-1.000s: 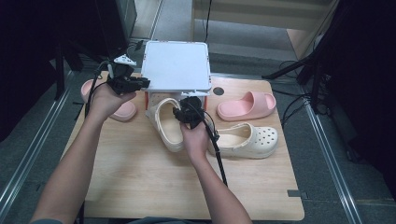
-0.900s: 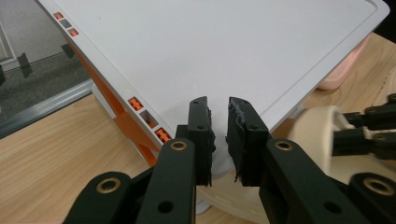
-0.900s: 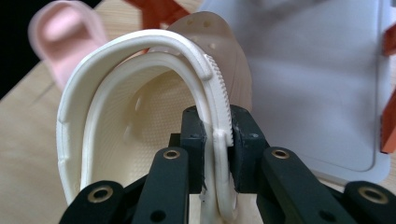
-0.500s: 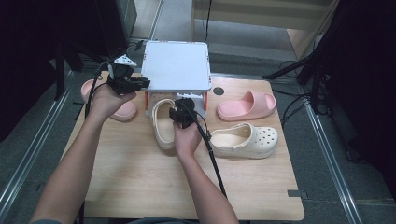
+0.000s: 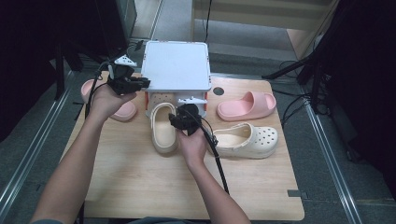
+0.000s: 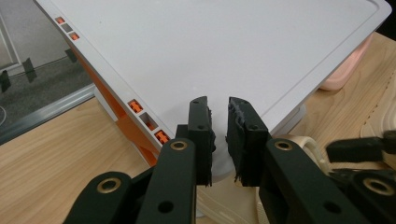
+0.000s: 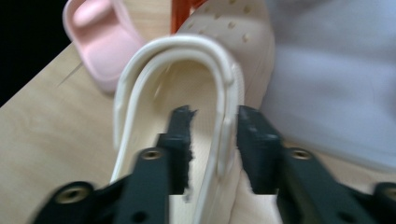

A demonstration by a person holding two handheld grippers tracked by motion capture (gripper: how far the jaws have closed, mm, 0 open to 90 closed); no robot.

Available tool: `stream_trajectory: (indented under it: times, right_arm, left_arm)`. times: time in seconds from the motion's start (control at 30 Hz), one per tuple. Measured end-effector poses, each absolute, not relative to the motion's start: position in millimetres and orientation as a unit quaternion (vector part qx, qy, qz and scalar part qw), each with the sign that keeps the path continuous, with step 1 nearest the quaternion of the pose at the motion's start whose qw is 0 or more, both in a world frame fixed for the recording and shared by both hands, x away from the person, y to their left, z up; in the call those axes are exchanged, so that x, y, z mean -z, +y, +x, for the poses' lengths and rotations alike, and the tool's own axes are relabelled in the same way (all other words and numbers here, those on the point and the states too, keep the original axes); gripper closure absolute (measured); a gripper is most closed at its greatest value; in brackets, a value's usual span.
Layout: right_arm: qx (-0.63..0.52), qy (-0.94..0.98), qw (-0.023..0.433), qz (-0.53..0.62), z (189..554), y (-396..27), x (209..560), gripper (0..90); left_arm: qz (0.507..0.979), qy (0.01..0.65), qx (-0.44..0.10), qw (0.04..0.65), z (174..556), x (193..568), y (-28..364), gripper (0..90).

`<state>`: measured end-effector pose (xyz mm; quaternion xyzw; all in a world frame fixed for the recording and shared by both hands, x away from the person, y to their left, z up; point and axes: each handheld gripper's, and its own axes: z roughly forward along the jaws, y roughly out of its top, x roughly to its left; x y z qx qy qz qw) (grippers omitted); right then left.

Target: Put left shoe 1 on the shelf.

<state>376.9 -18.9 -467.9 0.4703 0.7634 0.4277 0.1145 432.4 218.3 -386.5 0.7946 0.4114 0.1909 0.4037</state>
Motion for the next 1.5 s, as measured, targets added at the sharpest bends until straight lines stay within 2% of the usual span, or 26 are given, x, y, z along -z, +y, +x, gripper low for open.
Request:
stream_trajectory:
  times: [0.1, 0.2, 0.47, 0.8, 1.1, 1.23, 1.5]
  right_arm:
    - [-0.427, 0.772, 0.090, 0.463, 366.9, -24.7, 468.9, 84.5]
    - [-0.430, 0.782, 0.079, 0.444, 353.2, -28.8, 469.8, 89.9]
    - [-0.435, 0.805, 0.057, 0.400, 311.9, -29.9, 479.4, 90.0]
    - [-0.412, 0.831, 0.028, 0.373, 288.1, -17.5, 506.0, 90.0]
    - [-0.376, 0.848, 0.026, 0.373, 290.6, -15.5, 524.9, 90.0]
    - [-0.372, 0.851, 0.043, 0.369, 296.1, -15.3, 526.9, 90.0]
    - [-0.371, 0.851, 0.039, 0.370, 306.3, -12.3, 523.9, 90.0]
  left_arm:
    - [0.794, 0.413, -0.190, 0.405, 432.2, 386.6, 219.0, 79.9]
    - [0.794, 0.412, -0.191, 0.404, 432.1, 386.7, 219.2, 80.7]
    - [0.789, 0.415, -0.193, 0.409, 431.5, 388.2, 220.1, 82.3]
    - [0.788, 0.417, -0.190, 0.411, 431.4, 388.2, 220.7, 84.0]
    - [0.787, 0.419, -0.189, 0.411, 430.9, 388.2, 220.5, 83.9]
    - [0.786, 0.420, -0.189, 0.412, 431.0, 388.3, 220.6, 83.9]
    - [0.787, 0.420, -0.189, 0.409, 430.8, 387.9, 220.0, 84.0]
